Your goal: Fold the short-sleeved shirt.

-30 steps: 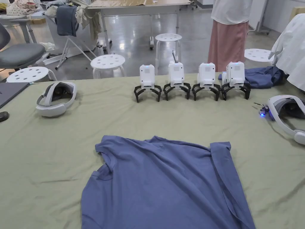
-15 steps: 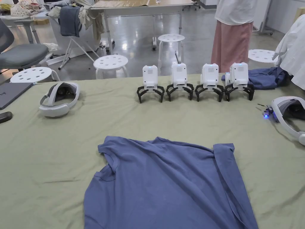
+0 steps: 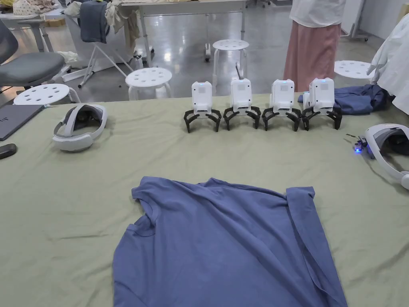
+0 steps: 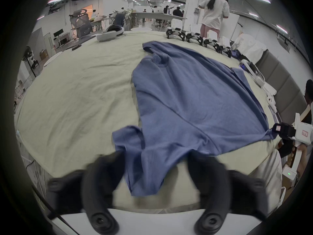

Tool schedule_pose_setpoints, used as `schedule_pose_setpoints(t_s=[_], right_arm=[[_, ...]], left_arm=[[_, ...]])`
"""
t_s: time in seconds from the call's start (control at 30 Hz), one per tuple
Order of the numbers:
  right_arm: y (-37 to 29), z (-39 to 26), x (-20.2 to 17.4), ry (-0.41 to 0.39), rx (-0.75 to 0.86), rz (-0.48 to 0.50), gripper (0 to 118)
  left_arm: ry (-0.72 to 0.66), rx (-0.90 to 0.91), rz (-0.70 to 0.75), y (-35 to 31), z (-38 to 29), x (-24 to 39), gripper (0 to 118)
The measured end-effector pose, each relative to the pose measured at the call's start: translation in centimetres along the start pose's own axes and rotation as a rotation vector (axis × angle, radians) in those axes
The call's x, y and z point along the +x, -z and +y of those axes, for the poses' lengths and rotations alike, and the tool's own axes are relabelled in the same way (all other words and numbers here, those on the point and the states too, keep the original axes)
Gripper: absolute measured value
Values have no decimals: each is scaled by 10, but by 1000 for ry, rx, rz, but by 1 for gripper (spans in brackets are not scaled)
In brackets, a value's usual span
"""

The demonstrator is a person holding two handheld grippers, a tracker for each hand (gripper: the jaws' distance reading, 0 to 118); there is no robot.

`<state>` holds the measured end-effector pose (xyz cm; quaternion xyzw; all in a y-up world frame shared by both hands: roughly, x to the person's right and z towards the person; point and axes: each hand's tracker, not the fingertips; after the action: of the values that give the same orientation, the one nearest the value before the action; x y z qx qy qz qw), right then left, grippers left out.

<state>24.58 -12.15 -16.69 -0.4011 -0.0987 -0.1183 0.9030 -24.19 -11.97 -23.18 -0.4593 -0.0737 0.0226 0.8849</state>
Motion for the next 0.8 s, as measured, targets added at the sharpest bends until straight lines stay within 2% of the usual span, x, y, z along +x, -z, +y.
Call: schedule_pose_setpoints(t_s=[0.13, 0.33, 0.8], right_arm=[[-15, 15, -3, -5, 77, 28, 92], [-32, 38, -14, -44, 162, 45, 108], [-57, 95, -54, -151, 411, 40, 109]], left_arm=[[16, 122, 2, -16, 16, 6, 111], [12, 187, -26, -32, 43, 10, 111], [29, 387, 6, -42, 105, 22, 109]])
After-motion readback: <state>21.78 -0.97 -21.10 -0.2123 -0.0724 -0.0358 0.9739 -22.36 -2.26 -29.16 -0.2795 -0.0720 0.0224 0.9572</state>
